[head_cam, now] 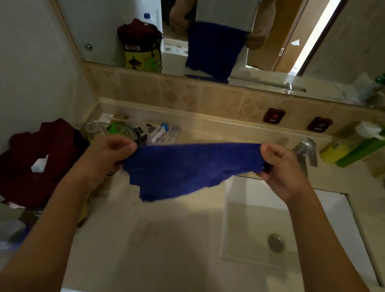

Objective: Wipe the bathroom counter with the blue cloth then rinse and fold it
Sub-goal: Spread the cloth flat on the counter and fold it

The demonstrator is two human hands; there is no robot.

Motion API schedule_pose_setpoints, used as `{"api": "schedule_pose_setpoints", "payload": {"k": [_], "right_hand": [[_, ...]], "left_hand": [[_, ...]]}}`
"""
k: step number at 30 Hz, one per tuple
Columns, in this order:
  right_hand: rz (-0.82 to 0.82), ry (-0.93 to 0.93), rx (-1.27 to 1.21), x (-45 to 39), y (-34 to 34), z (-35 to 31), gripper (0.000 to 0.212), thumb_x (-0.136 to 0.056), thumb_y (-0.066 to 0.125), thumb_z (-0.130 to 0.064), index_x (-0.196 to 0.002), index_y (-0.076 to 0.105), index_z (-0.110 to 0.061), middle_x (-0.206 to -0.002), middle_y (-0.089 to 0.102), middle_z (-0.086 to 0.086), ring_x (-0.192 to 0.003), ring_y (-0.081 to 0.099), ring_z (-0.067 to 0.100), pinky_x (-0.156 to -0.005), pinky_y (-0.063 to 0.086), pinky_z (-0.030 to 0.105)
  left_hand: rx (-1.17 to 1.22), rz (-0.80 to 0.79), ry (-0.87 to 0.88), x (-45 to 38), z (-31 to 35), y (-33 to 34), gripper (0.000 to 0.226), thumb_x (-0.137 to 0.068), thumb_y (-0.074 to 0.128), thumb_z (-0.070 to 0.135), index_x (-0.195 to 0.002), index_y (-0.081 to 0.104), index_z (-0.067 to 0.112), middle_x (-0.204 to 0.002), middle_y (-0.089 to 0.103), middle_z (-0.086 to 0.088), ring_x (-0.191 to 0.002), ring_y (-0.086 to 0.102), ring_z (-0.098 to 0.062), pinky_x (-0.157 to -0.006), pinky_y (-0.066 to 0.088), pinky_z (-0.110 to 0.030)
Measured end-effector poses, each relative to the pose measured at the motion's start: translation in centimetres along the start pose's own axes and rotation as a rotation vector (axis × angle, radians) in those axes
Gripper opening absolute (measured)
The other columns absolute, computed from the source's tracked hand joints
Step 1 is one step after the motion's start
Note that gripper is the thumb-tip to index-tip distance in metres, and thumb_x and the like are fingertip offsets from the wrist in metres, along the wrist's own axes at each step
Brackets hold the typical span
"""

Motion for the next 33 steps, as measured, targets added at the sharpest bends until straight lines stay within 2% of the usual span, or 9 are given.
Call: {"api": "schedule_pose_setpoints", "payload": {"k": [3, 6, 12, 15, 18, 20, 25, 30, 33], "right_hand": [[-0.067, 0.032, 0.286, -0.9, 1.0, 1.0, 0.025, -0.102, 0.054, -0.013, -0.084, 0.072, -0.010, -0.075, 0.068, 0.004, -0.073, 0.061, 0.020, -0.061, 0.048, 0.029], [0.069, 0.013, 0.417, -2.0, 1.8, 1.4, 0.021, -0.100, 0.057, -0.012, -0.085, 0.072, -0.010, -0.078, 0.069, 0.001, -0.079, 0.062, 0.017, -0.062, 0.052, 0.028], [0.219, -0.209, -0.104, -1.8, 3.2, -0.9, 0.008, -0.092, 0.064, -0.012, -0.089, 0.071, -0.011, -0.090, 0.068, 0.004, -0.091, 0.068, 0.015, -0.081, 0.061, 0.028], [0.198, -0.263, -0.081, -0.8, 3.3, 0.0, 0.008, -0.084, 0.068, -0.019, -0.087, 0.076, -0.016, -0.093, 0.072, 0.004, -0.098, 0.069, 0.022, -0.090, 0.059, 0.033], [0.227, -0.227, 0.043, 0.8, 2.9, 3.9, 0.021, -0.092, 0.066, -0.006, -0.085, 0.078, -0.021, -0.091, 0.074, 0.004, -0.096, 0.067, 0.025, -0.091, 0.058, 0.033], [0.230, -0.151, 0.114, 2.5, 2.7, 8.2, 0.027, -0.090, 0.067, 0.002, -0.081, 0.078, -0.020, -0.088, 0.074, -0.001, -0.090, 0.066, 0.019, -0.087, 0.056, 0.031], [-0.084, 0.084, 0.805, 8.2, 2.6, 20.6, 0.021, -0.079, 0.078, 0.002, -0.076, 0.077, -0.018, -0.086, 0.066, -0.008, -0.079, 0.065, 0.007, -0.082, 0.049, 0.031], [-0.067, 0.067, 0.952, 10.8, 2.9, 23.3, 0.006, -0.079, 0.080, -0.002, -0.085, 0.081, -0.005, -0.094, 0.055, -0.009, -0.086, 0.057, 0.010, -0.082, 0.038, 0.002], [-0.127, 0.041, 1.060, 11.8, 3.4, 23.4, 0.012, -0.079, 0.081, -0.008, -0.090, 0.082, -0.011, -0.095, 0.053, -0.005, -0.089, 0.051, 0.014, -0.080, 0.033, 0.005]], "left_hand": [[-0.099, 0.028, -0.014, -1.5, -0.4, -0.6, 0.021, -0.093, 0.063, 0.008, -0.074, 0.070, 0.012, -0.061, 0.067, 0.006, -0.061, 0.062, -0.003, -0.056, 0.046, -0.014], [-0.035, 0.213, 0.124, -2.1, -0.3, -0.6, 0.018, -0.094, 0.063, 0.011, -0.081, 0.070, 0.021, -0.067, 0.069, 0.011, -0.060, 0.062, 0.006, -0.060, 0.047, -0.018], [0.206, 0.357, 0.343, -2.2, 0.2, -1.0, 0.013, -0.091, 0.065, 0.006, -0.090, 0.073, 0.015, -0.072, 0.074, 0.016, -0.070, 0.067, 0.001, -0.068, 0.053, -0.014], [0.154, 0.328, 0.356, -1.8, -1.6, -1.1, 0.012, -0.091, 0.065, 0.005, -0.097, 0.073, 0.000, -0.099, 0.073, -0.003, -0.094, 0.067, -0.006, -0.085, 0.053, -0.019], [0.094, 0.345, 0.295, -0.1, -5.0, -0.1, 0.014, -0.090, 0.066, 0.006, -0.085, 0.072, 0.017, -0.092, 0.069, 0.002, -0.084, 0.063, 0.004, -0.077, 0.050, -0.013], [0.001, 0.309, 0.186, 1.6, -9.2, 1.2, 0.027, -0.089, 0.067, 0.007, -0.077, 0.068, 0.031, -0.079, 0.067, 0.007, -0.073, 0.061, 0.006, -0.068, 0.047, -0.011], [-0.383, -0.026, 0.022, 7.0, -21.4, 2.9, 0.043, -0.081, 0.075, 0.003, -0.067, 0.065, 0.042, -0.083, 0.065, -0.001, -0.079, 0.062, -0.014, -0.078, 0.052, -0.043], [-0.502, -0.163, 0.044, 8.9, -23.5, 2.3, 0.041, -0.083, 0.075, 0.008, -0.076, 0.060, 0.045, -0.090, 0.061, 0.002, -0.082, 0.060, -0.012, -0.075, 0.041, -0.019], [-0.549, -0.164, 0.062, 9.2, -24.2, 1.8, 0.044, -0.081, 0.077, 0.009, -0.077, 0.058, 0.049, -0.084, 0.058, 0.016, -0.079, 0.057, 0.001, -0.074, 0.038, -0.010]]}}
Point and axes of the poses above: each hand's wrist, its own x-axis away from the middle knuckle, its own y-axis out of the palm, z = x × y, the point moved 2 cm from there along -x, towards the middle knuckle
